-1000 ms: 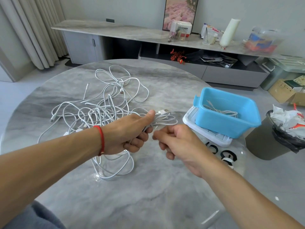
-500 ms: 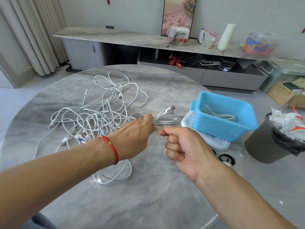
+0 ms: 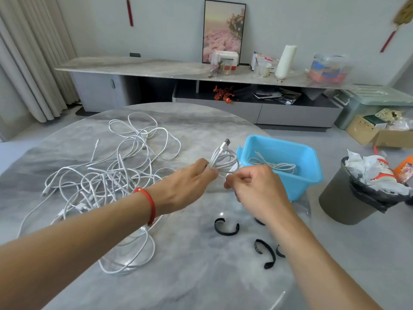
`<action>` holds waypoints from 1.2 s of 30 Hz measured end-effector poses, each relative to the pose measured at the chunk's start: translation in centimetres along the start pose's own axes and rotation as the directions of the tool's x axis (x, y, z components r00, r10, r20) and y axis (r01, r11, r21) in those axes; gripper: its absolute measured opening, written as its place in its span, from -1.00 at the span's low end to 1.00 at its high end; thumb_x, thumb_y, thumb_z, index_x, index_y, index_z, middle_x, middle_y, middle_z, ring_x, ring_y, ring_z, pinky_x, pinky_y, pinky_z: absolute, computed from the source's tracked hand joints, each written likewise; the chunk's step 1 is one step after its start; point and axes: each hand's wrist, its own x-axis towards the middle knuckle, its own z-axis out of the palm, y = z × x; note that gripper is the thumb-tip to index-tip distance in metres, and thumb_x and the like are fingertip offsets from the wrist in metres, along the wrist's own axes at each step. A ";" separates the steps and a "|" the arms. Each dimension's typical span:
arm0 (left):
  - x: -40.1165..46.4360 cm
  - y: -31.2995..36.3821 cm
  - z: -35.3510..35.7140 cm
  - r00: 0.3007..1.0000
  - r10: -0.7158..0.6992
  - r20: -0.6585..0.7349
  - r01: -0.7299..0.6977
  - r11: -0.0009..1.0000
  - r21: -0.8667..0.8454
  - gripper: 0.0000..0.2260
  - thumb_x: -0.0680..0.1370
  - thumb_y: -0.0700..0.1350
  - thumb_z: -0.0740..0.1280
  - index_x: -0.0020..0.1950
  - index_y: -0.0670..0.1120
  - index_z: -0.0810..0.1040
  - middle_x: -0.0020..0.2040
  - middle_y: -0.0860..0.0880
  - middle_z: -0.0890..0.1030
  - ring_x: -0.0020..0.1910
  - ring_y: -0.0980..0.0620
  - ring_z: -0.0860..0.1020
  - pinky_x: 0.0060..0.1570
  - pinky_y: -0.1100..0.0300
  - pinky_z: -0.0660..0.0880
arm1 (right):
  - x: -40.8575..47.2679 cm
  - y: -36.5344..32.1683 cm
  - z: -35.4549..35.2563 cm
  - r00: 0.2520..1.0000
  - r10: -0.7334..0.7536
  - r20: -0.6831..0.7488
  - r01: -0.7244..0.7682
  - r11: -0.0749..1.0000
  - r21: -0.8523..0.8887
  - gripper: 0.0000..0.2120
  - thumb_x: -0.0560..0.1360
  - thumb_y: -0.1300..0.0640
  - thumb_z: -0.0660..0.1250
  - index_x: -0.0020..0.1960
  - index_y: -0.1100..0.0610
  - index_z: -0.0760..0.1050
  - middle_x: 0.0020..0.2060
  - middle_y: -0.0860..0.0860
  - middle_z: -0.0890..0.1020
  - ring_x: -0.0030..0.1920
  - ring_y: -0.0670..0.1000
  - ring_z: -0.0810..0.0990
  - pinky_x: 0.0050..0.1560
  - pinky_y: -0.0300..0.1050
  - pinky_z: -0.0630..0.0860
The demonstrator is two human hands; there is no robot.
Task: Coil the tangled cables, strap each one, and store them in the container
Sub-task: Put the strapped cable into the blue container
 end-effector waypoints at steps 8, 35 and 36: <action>11.1 8.1 2.9 0.955 0.286 -0.080 -0.229 0.880 0.417 -0.78 0.65 0.00 0.21 0.15 -0.10 0.53 0.04 -0.11 0.59 -0.05 -0.10 0.48 -0.19 0.18 0.24 | 4.7 6.4 -5.7 0.928 0.120 -0.352 -0.154 0.986 -0.070 -0.77 0.57 -0.06 0.39 -0.21 0.00 0.63 -0.29 -0.11 0.63 0.04 0.20 0.57 0.11 0.12 0.50; 22.2 8.8 11.1 0.848 0.103 0.520 -0.518 0.370 0.771 -0.75 0.59 -0.14 0.27 -0.30 -0.12 0.44 -0.13 -0.16 0.59 -0.05 -0.21 0.55 -0.15 0.06 0.42 | 6.7 9.2 -10.5 0.869 0.315 -0.381 -0.300 0.949 0.100 -0.76 0.54 0.25 0.25 -0.09 0.09 0.70 -0.13 0.05 0.72 -0.04 0.18 0.64 -0.01 0.03 0.62; 22.3 8.6 11.0 0.853 0.100 0.512 -0.507 0.391 0.768 -0.79 0.58 -0.15 0.28 -0.24 -0.17 0.53 -0.12 -0.17 0.59 -0.02 -0.21 0.55 -0.13 0.07 0.41 | 6.7 9.1 -10.3 0.876 0.311 -0.369 -0.302 0.950 0.082 -0.76 0.55 0.24 0.25 -0.09 0.09 0.69 -0.13 0.06 0.71 -0.04 0.18 0.64 -0.01 0.04 0.63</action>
